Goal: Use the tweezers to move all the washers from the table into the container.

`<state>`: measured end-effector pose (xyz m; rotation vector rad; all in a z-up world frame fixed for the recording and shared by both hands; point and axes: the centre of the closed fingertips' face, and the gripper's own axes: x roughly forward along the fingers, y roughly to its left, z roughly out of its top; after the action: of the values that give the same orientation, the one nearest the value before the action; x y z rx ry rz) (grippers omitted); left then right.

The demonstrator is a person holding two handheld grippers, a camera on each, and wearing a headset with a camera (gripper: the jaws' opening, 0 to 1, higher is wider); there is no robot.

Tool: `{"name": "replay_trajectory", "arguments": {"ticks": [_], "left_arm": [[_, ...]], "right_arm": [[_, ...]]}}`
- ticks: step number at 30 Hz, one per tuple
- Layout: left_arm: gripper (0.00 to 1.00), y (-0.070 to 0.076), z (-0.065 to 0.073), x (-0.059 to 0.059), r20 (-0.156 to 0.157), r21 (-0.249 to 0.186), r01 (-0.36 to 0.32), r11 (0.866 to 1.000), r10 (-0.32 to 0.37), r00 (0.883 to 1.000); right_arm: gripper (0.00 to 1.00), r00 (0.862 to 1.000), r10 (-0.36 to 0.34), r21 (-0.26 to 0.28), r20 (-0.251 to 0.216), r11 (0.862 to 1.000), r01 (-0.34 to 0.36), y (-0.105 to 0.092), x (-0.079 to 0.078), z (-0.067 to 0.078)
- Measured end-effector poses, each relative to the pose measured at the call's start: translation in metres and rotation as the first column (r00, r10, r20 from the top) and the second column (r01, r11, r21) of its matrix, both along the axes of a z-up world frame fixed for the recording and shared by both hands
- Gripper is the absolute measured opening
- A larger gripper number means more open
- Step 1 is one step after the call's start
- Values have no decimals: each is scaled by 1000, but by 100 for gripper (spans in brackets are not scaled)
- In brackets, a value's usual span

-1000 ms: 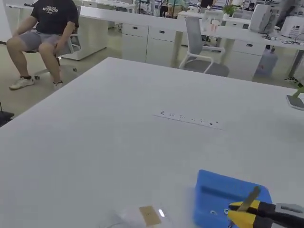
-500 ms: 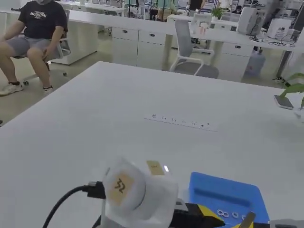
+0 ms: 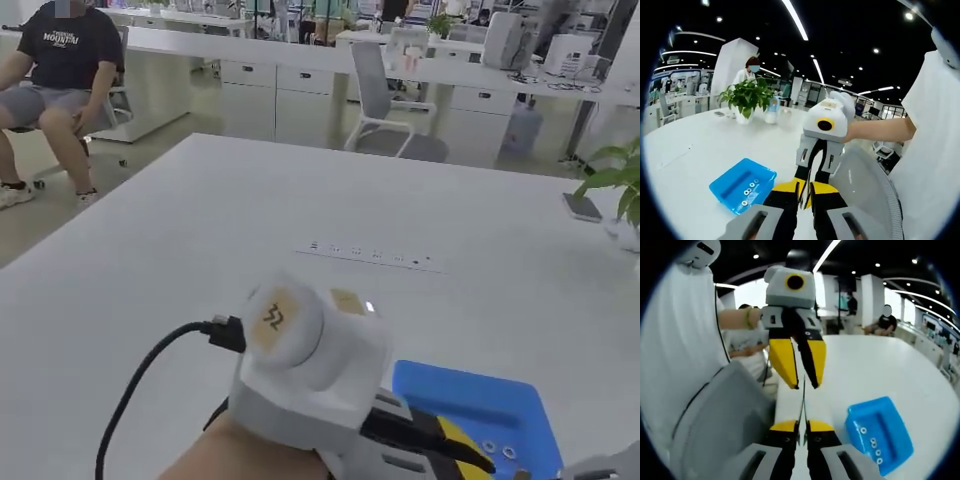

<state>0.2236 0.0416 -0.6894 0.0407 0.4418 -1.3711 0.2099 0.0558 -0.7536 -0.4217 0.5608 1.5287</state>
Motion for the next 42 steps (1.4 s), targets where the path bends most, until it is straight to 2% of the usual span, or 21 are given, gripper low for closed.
{"name": "replay_trajectory", "arguments": {"ticks": [3,7,11,15,22,27,31,34,38,42], "left_arm": [[6,-5,3,-1,-8,-13,12,1000,-12,1000],[4,-9,4,-2,-7,-6,25,1000,-25,1000],[0,-8,2,-1,1,8,25,1000,-25,1000],[0,-6,1,-1,-11,7,21,1000,-20,1000],[0,-5,-2,1,14,36,24,999,-25,1000],[0,-7,-3,1,14,55,30,998,-31,999],[0,-5,-10,1,57,117,45,992,-52,997],[0,-4,-16,0,55,154,55,987,-64,996],[0,-3,-22,1,58,183,59,981,-71,996],[0,2,-35,0,73,243,69,967,-89,993]], "right_arm": [[4,1000,10,-18,12,1000,-10,1,0,-1],[4,999,24,-42,31,999,-23,3,1,-4],[4,999,31,-53,41,998,-29,2,2,-5],[3,998,30,-57,50,998,-27,1,3,-5],[3,997,30,-58,77,998,-26,0,6,-4],[3,997,27,-68,77,997,-22,-2,7,-6],[4,998,10,-81,63,997,-5,-5,8,-10],[4,999,1,-99,55,995,4,-9,8,-15],[4,997,2,-130,78,992,8,-10,10,-22],[5,995,14,-172,99,985,3,-13,11,-31]]}}
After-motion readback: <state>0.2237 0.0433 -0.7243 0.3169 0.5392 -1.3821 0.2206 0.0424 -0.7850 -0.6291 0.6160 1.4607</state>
